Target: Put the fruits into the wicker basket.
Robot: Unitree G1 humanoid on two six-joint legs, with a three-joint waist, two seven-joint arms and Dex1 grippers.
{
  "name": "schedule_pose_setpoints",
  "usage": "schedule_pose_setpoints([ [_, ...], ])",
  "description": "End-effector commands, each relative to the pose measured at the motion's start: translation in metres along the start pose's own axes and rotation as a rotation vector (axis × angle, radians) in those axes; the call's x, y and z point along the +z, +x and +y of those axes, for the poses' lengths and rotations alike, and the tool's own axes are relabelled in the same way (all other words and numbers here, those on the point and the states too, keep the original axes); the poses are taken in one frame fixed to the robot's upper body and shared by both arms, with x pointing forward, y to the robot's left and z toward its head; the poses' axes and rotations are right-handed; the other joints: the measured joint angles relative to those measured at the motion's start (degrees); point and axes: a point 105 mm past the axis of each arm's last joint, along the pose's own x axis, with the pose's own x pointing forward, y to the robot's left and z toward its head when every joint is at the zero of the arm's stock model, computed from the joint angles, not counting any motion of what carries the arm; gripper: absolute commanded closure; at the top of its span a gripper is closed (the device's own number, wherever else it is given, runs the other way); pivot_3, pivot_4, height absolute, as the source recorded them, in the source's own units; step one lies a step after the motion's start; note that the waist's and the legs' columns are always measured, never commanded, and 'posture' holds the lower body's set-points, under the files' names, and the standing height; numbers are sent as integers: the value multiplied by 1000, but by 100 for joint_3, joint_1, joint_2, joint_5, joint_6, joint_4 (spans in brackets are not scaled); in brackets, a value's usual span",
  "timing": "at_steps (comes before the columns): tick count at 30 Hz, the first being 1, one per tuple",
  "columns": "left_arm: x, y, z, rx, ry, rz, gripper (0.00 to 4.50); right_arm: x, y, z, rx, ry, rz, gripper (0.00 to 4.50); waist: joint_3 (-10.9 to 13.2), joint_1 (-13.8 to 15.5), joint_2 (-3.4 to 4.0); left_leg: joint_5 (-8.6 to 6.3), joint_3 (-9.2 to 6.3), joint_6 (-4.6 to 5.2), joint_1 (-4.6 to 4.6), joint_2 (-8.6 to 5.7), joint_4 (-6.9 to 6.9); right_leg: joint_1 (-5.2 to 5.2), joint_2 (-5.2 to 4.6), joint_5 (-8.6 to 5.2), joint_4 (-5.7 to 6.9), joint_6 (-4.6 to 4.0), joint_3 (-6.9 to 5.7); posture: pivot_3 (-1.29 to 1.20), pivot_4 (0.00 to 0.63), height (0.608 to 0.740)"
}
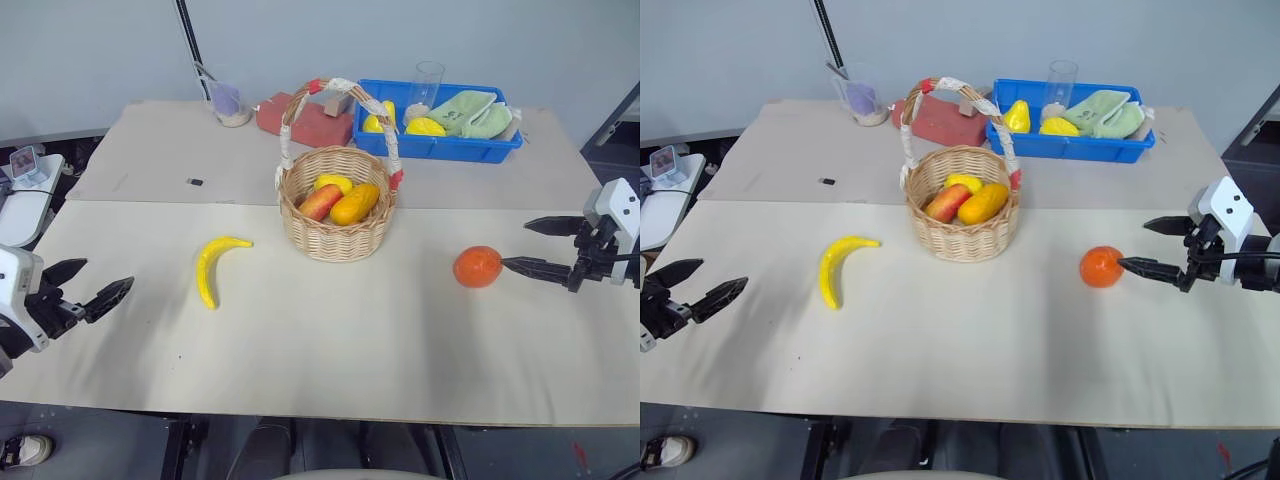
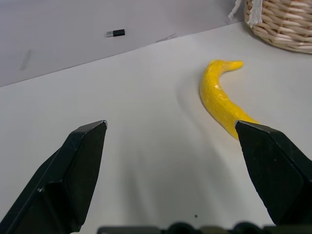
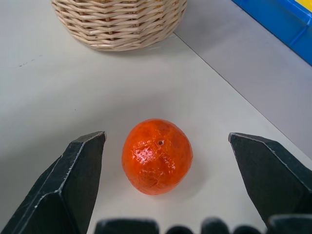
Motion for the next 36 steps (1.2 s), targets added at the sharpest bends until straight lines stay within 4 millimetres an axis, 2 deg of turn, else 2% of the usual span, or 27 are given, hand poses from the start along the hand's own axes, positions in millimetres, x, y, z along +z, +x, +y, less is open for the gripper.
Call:
schedule_pose_setpoints([
  [1,14,-2,-1,-5,-16,-62,0,13,-4,-3,-18,-36,-39,25,0,-1,0,0,0,0,0,0,0,0,0,0,0,0,0,0,150,740],
  [7,16,2,-5,-5,-31,-71,0,16,-3,-4,-33,-41,-69,25,0,1,0,0,0,0,0,0,0,1,0,0,1,0,0,0,150,740],
  [10,13,8,-10,33,-70,-90,0,27,0,-5,-39,-51,-121,25,0,3,0,0,0,0,2,0,0,1,0,0,1,0,1,0,150,740],
  [14,5,22,-28,63,-164,-109,0,51,10,8,24,-88,-194,25,-1,2,1,0,2,0,3,0,0,1,0,1,6,0,6,0,150,740],
  [17,-3,36,-48,76,-260,-112,0,77,20,32,140,-118,-254,25,-1,11,2,0,2,0,2,0,0,1,1,1,7,0,5,0,150,740],
  [19,-10,51,-62,87,-307,-100,0,95,29,57,260,-151,-291,25,-1,19,-2,0,2,0,2,1,1,3,2,2,7,1,5,0,150,740],
  [21,-15,61,-69,94,-319,-82,0,105,33,71,325,-171,-313,25,-1,23,-10,0,1,0,3,-1,2,3,2,2,9,1,5,0,150,740],
  [27,-32,83,-75,147,-310,-11,0,128,43,98,451,-208,-380,25,-1,40,-13,0,1,0,0,-4,4,3,3,3,5,1,3,0,150,740],
  [32,-39,96,-81,175,-323,17,0,140,51,111,526,-230,-424,25,-1,34,-14,1,1,0,1,-5,4,2,3,3,7,0,3,0,150,740],
  [35,-41,99,-84,182,-311,22,927,140,54,112,532,-232,-427,0,-1,36,-16,0,0,0,-1,-4,4,2,3,3,6,0,2,0,150,740],
  [36,-41,100,-84,183,-309,24,1409,140,54,112,532,-232,-427,0,-1,36,-17,0,0,0,-2,-5,4,0,2,3,6,0,2,0,150,740],
])
